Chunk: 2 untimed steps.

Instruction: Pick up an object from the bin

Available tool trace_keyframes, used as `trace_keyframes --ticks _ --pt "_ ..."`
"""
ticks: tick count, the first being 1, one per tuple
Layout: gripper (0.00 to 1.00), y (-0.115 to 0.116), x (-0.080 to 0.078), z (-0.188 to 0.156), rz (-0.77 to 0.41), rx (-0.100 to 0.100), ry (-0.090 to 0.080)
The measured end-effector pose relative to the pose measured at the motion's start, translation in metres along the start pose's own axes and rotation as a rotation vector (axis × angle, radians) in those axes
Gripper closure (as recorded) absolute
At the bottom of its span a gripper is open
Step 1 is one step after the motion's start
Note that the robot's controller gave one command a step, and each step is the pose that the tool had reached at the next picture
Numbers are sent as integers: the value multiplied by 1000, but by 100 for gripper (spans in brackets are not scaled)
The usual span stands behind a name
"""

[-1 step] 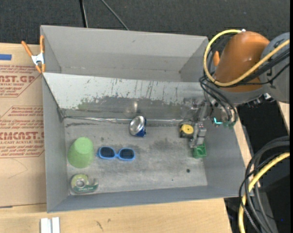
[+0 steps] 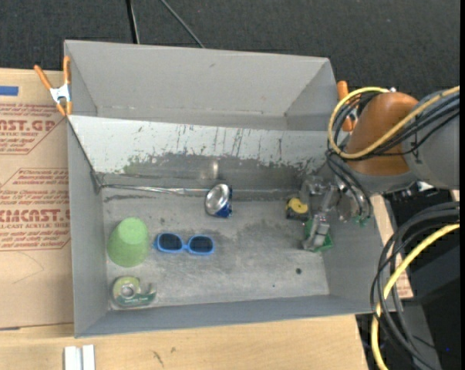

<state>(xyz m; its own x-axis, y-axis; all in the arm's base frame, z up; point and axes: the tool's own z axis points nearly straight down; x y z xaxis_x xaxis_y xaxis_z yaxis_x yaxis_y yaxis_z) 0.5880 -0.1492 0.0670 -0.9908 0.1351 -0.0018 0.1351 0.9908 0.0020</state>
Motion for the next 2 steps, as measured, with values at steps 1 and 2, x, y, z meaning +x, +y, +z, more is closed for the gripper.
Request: trace_keyframes --ticks 1,2 --pt "0 1 -1 -1 -1 0 -4" --pt "0 1 -2 -2 -1 1 -7"
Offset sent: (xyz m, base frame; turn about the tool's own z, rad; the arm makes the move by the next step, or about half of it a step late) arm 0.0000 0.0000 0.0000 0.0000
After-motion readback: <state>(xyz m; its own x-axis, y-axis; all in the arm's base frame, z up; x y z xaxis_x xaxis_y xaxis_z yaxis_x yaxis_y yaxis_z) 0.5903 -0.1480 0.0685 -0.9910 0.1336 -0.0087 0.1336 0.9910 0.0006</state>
